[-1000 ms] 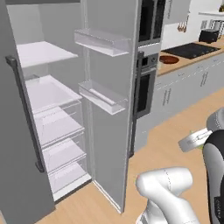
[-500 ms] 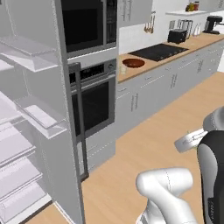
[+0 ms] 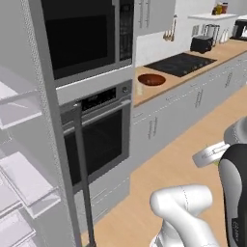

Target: Grab a lemon wedge from the fridge and one ice cube from the ice bowl, and put them in the glass of lemonade.

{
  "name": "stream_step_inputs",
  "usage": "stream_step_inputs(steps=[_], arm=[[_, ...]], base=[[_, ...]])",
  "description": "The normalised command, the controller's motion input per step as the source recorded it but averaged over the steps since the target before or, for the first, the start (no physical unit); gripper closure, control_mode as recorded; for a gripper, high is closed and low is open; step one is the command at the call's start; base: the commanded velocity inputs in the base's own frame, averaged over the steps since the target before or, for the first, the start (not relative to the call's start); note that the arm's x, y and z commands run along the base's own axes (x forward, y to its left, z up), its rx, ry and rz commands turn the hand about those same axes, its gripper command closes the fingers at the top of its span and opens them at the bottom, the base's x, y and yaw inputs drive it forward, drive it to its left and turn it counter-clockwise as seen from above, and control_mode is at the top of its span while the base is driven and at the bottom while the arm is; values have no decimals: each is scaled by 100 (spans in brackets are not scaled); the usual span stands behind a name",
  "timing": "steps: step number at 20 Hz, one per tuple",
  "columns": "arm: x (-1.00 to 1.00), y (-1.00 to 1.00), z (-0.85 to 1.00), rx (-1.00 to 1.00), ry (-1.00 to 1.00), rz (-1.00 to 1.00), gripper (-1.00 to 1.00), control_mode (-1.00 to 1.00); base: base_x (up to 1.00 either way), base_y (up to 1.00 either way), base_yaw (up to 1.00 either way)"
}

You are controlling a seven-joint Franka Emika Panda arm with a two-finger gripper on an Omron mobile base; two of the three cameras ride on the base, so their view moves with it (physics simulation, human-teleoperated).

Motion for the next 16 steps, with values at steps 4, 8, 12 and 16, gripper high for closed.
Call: stream_step_inputs(steps=[4, 8, 12, 16], arm=[[0, 0, 0, 0, 0, 0, 100, 100], [0, 0, 0, 0, 0, 0, 100, 100], [0, 0, 0, 0, 0, 0, 100, 100], [0, 0, 0, 0, 0, 0, 100, 100]], base=[[100, -28, 0], [100, -84, 12], [100, -98, 35], [100, -94, 41]])
